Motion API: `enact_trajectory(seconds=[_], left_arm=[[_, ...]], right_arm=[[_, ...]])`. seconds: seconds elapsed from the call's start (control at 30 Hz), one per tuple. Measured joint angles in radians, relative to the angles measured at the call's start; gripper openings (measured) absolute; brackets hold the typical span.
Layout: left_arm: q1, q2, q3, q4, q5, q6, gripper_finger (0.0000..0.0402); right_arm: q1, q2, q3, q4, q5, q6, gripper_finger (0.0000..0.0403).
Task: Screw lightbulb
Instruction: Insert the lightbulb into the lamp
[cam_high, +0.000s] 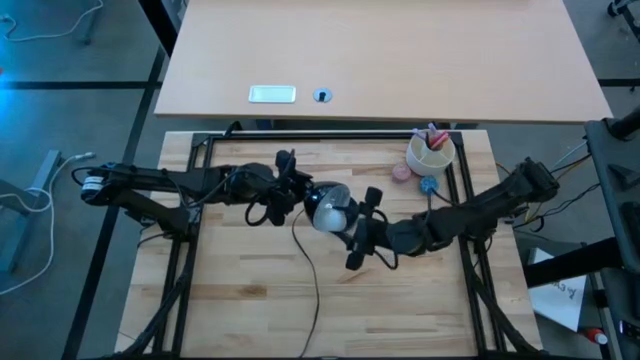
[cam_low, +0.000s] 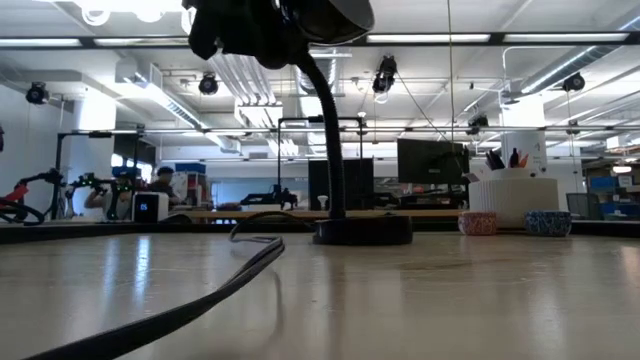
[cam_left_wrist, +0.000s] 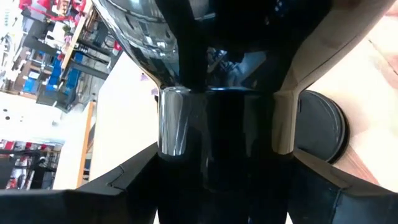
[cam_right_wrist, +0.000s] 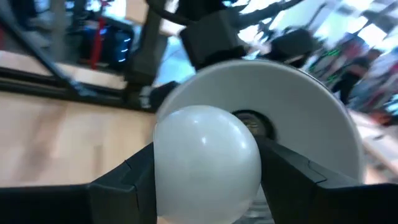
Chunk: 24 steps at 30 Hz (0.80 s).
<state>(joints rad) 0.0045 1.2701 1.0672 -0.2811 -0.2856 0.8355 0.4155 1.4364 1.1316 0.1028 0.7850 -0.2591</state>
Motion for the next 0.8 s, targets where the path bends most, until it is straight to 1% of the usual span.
enact_trajectory(seconds=[0.1, 0.2, 0.3, 0.53, 0.8], left_arm=[[0.000, 0.000, 0.000, -0.003, 0.003, -0.011, 0.0255], [0.000, 0.000, 0.000, -0.008, 0.002, -0.029, 0.0255], [0.000, 0.001, 0.000, -0.008, 0.004, -0.030, 0.0255], [0.000, 0.002, 0.000, -0.010, 0.005, -0.024, 0.0255], [0.000, 0.003, -0.001, -0.004, 0.006, -0.010, 0.0255]], right_arm=[[-0.017, 0.000, -0.086, 0.186, 0.026, -0.109, 0.0208], [-0.042, 0.000, -0.154, 0.350, 0.024, -0.200, 0.0207], [-0.070, 0.002, -0.199, 0.470, -0.029, -0.257, 0.0207], [-0.122, 0.003, -0.207, 0.484, -0.157, -0.320, 0.0207], [-0.163, 0.004, -0.205, 0.447, -0.226, -0.405, 0.0207]])
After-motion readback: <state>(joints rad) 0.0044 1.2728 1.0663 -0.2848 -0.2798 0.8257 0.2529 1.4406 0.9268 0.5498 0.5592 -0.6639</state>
